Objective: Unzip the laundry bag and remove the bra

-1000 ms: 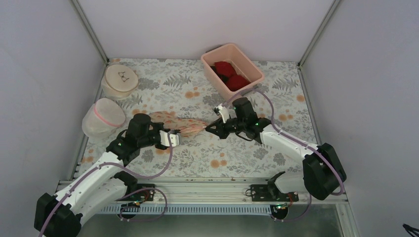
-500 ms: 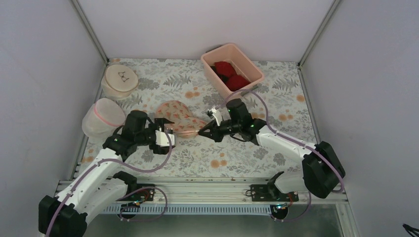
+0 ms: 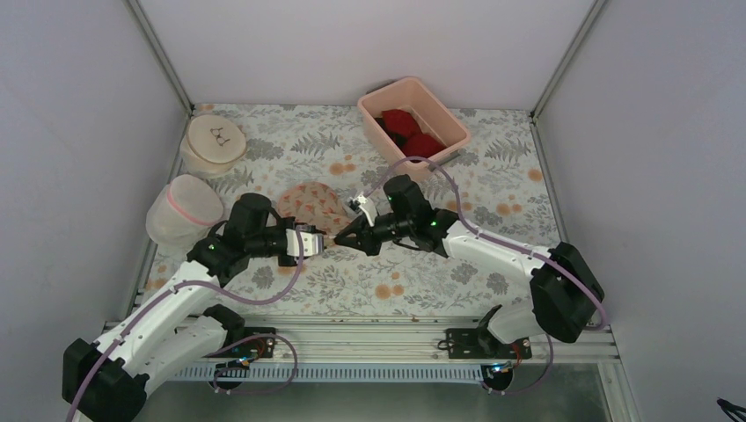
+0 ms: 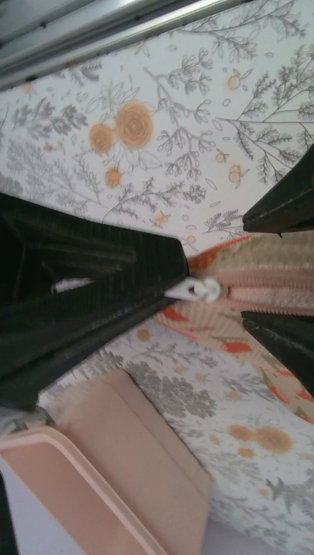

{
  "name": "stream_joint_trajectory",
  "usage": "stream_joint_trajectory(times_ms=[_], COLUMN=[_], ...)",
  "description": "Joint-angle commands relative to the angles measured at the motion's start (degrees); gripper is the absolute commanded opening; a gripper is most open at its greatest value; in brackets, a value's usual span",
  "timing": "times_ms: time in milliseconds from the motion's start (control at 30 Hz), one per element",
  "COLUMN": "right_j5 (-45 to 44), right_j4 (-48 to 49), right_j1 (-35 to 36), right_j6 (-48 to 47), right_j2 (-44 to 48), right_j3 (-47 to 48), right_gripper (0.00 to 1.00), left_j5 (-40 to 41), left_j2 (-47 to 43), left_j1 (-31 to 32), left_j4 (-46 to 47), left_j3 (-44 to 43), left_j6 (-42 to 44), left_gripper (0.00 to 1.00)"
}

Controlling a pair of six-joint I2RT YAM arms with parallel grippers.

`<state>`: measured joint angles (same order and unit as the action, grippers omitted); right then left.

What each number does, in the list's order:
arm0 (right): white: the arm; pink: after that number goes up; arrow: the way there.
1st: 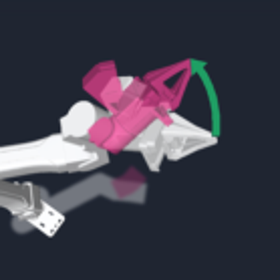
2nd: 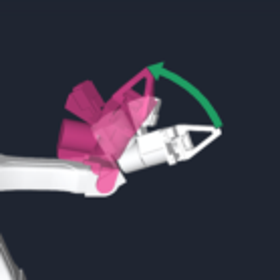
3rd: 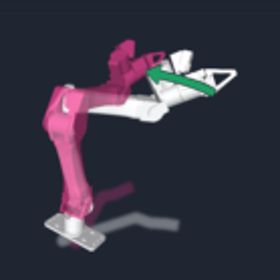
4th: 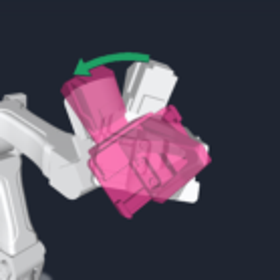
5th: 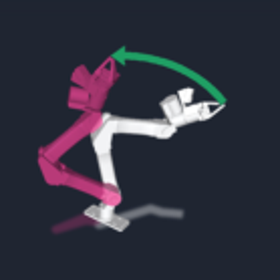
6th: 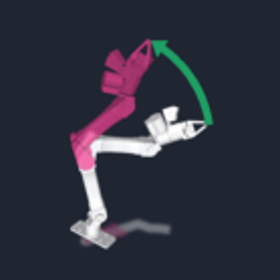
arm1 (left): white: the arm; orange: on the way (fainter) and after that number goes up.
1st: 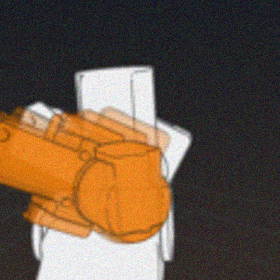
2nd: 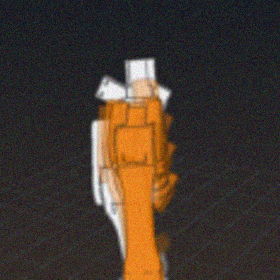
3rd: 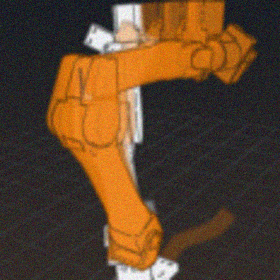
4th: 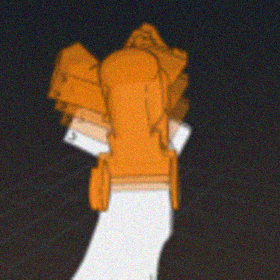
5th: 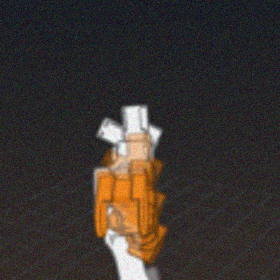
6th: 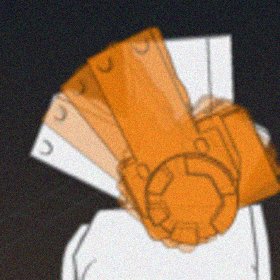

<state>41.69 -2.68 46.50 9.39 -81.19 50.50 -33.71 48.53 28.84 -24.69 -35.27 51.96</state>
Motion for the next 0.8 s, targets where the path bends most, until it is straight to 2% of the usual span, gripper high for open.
stream_joint_trajectory(times_ms=[0, 33, 100, 133, 433, 767], right_j5=[0.7, 0.7, 0.4, 0.2, -2.9, -1.5], right_j4=[1.5, 1.6, 1.4, 1.2, -0.3, 1.7], right_j1=[0.9, 1.0, 0.9, 0.9, -3.8, -12.6], right_j6=[0.0, -0.2, -0.3, -0.5, -2.4, -1.7], right_j2=[0.1, 0.2, 0.3, 0.4, 3.1, 5.8], right_j3=[1.7, 1.7, 1.7, 1.7, -4.0, -12.0], right_gripper=[0.04, 0.04, 0.04, 0.04, 0.04, 0.04], left_j5=[1.2, 1.3, 1.8, 2.2, 7.1, 5.1], left_j2=[-0.6, -0.6, -0.8, -1.0, -2.0, -5.0], left_j1=[0.3, 0.3, 0.3, 0.3, 0.2, -0.1], left_j4=[2.5, 2.1, 1.7, 1.6, 0.2, 0.3], left_j3=[0.6, 0.6, 0.6, 0.6, 0.7, -0.6], left_j6=[-1.1, -0.9, -0.6, -0.4, 4.1, 5.9], left_gripper=[0.24, 0.20, 0.06, 0.03, 0.02, 0.02])
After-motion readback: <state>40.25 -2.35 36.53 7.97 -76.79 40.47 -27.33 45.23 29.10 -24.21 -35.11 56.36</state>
